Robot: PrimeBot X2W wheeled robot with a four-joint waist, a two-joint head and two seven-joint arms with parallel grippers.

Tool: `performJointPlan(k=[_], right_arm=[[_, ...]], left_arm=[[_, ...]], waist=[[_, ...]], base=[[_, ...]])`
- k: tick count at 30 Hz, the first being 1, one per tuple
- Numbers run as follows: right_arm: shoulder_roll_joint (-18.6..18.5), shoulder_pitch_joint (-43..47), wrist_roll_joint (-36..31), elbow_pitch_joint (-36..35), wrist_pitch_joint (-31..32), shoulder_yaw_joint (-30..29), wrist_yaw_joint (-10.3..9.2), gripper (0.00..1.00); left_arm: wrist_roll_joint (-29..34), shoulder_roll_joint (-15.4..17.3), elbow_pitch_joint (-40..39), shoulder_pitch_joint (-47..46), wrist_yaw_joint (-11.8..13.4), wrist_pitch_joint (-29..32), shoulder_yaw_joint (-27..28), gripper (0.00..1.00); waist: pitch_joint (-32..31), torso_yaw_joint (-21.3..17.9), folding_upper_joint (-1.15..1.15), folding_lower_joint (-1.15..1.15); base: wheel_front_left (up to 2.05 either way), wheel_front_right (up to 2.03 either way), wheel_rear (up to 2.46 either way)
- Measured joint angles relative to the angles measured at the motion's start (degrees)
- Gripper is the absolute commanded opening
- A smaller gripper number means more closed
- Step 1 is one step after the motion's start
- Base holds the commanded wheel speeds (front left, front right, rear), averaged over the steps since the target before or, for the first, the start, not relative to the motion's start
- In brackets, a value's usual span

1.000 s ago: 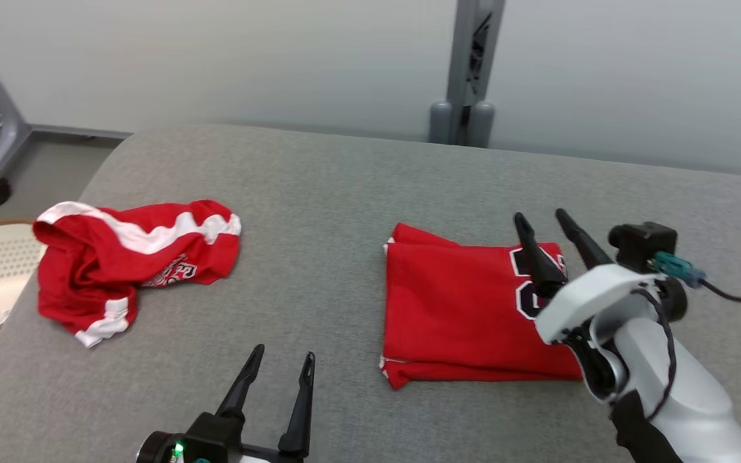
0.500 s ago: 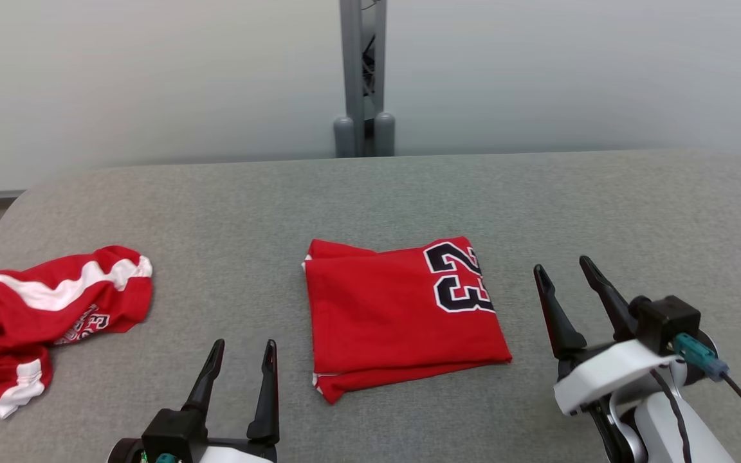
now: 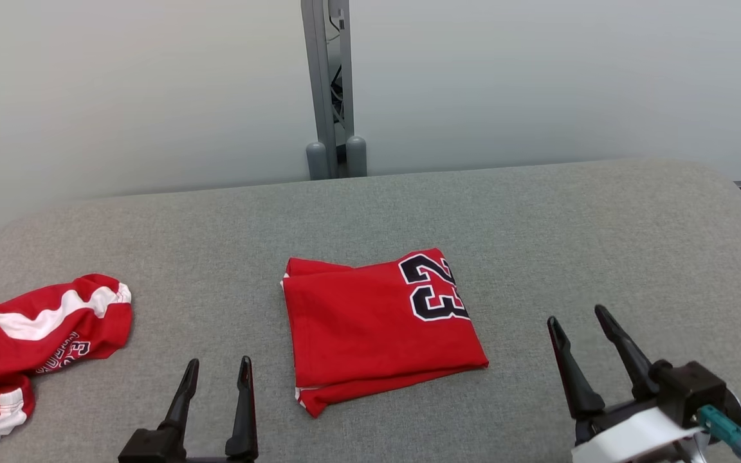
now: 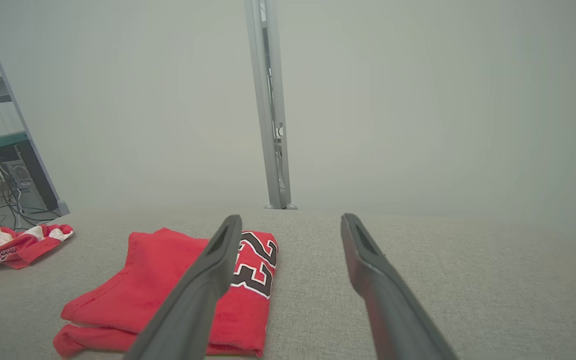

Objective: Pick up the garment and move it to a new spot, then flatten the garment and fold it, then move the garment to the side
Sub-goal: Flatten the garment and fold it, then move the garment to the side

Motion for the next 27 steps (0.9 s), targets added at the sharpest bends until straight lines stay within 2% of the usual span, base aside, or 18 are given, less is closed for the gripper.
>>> performJointPlan(k=[9,27], right_arm=[[1.01,3.96,-2.49,-2.48,0.0,-0.63,0.0,1.0],[1.96,4.87,-2.9,-2.78,0.0,-1.75,0.0,1.0]], left_arm=[[1.57,-0.02,-1.76,2.41,-0.15,0.0,1.51,1.0],[2.96,-0.02,-1.49,3.07,-0.65,0.0,1.55,1.0]], waist=[[-0.84,-0.34,0.0,0.0],[-1.19,0.37,0.0,0.0]], base=[[0.0,0.0,0.0],[0.0,0.0,0.0]])
